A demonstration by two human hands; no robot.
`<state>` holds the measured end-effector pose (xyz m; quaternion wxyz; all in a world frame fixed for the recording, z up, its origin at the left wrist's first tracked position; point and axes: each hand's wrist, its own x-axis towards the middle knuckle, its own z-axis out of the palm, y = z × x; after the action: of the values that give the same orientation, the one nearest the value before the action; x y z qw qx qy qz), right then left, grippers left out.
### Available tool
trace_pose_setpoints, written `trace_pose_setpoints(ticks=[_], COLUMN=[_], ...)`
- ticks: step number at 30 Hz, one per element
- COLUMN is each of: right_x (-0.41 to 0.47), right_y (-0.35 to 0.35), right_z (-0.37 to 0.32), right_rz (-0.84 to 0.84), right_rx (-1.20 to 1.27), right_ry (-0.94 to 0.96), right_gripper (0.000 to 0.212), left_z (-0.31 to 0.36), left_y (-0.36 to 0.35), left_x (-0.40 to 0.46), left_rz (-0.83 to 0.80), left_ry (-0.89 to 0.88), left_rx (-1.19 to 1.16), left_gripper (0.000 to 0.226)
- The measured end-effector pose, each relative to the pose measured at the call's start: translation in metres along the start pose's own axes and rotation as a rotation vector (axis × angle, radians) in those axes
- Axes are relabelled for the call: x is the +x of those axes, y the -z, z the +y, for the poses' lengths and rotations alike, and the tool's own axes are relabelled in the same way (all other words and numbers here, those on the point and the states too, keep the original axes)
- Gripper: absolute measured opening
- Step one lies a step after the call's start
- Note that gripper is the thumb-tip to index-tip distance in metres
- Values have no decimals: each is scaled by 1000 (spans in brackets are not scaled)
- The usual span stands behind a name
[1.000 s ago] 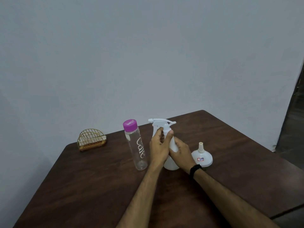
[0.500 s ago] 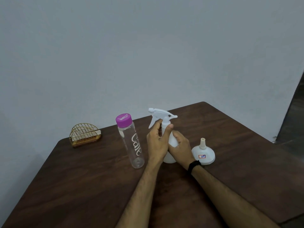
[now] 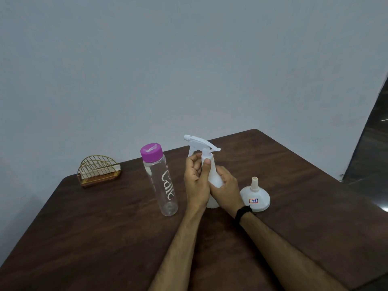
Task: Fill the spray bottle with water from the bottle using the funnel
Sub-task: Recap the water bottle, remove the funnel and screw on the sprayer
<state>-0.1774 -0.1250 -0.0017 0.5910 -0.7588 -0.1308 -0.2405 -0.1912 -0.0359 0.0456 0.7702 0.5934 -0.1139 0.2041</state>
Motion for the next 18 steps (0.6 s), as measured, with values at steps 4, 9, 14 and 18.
trace_pose_setpoints(ticks=[4,9,14,18], right_x=[1,0,-1,-1], right_y=[0,0,0,0], right_z=[3,-1,-3,0], right_rz=[-16,3,36,9], right_rx=[6,26,25,24], right_ry=[-28,-29,-13,-16], right_gripper=[34,30,31,35], left_z=[-3,-5,-8,-8], left_y=[-2,-2,0,-3], left_x=[0,2,0,-1], left_rz=[-3,4,164,112], left_ry=[-32,-8,-14,-45], left_rx=[83,105,25,81], left_gripper=[27,23,9,23])
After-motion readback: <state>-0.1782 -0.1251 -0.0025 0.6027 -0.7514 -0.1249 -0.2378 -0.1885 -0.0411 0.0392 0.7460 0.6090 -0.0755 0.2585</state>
